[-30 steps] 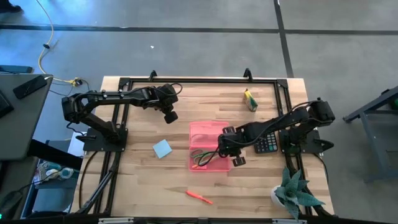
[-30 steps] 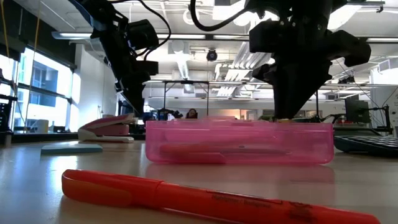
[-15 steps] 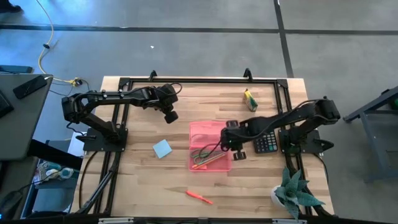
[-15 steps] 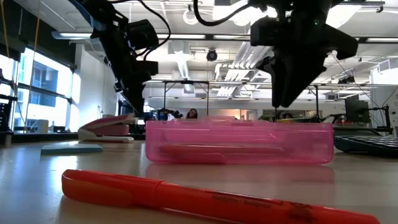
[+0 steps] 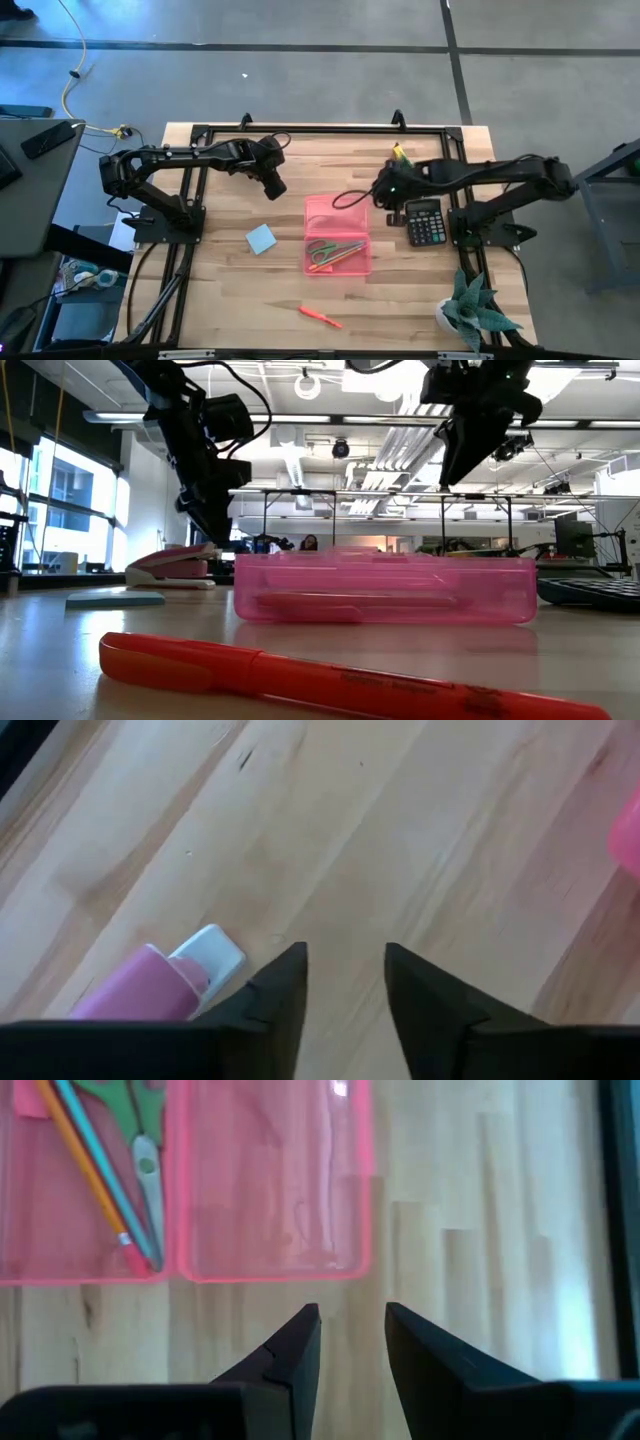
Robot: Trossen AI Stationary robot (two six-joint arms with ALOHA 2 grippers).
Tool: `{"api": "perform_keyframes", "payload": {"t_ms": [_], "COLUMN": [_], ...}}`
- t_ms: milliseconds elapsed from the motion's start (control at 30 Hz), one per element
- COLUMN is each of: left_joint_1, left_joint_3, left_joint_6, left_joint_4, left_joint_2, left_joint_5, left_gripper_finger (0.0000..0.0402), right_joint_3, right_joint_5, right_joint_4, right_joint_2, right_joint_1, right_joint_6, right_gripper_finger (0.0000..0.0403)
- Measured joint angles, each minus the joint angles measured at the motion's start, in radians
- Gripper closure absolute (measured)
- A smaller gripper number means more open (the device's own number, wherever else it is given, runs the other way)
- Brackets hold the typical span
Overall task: Pack school essentials
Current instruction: Put the pen into the supply box
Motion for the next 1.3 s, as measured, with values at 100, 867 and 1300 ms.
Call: {"api": "perform_keyframes", "payload": {"t_ms": [100,867,1300], "left_joint_1": [-0.001,-0.554,-0.768], "left_joint_3": [0.000,0.002,0.171], "left_joint_6": [-0.021,0.187,0.154], "left_joint_4": [0.008,0.421,0.294], "left_joint_2": [0.000,0.000,0.106], "left_joint_5": [0.002,0.037,-0.026], "left_gripper_finger": [0.0239,0.0217,0.0218], "right_joint_3": [0.000,0.000,0.000], "right_joint_5": [0.001,0.021,0.028], "right_joint_4": [-0.039,-0.059,0.003], "right_joint_2": [-0.050,-0.151,-0.150], "right_joint_1": [-0.038,-0.161,-0.161], "right_joint_6": [-0.004,0.002,0.140], "right_gripper_finger": [0.0295,0.0295,0.0295]}}
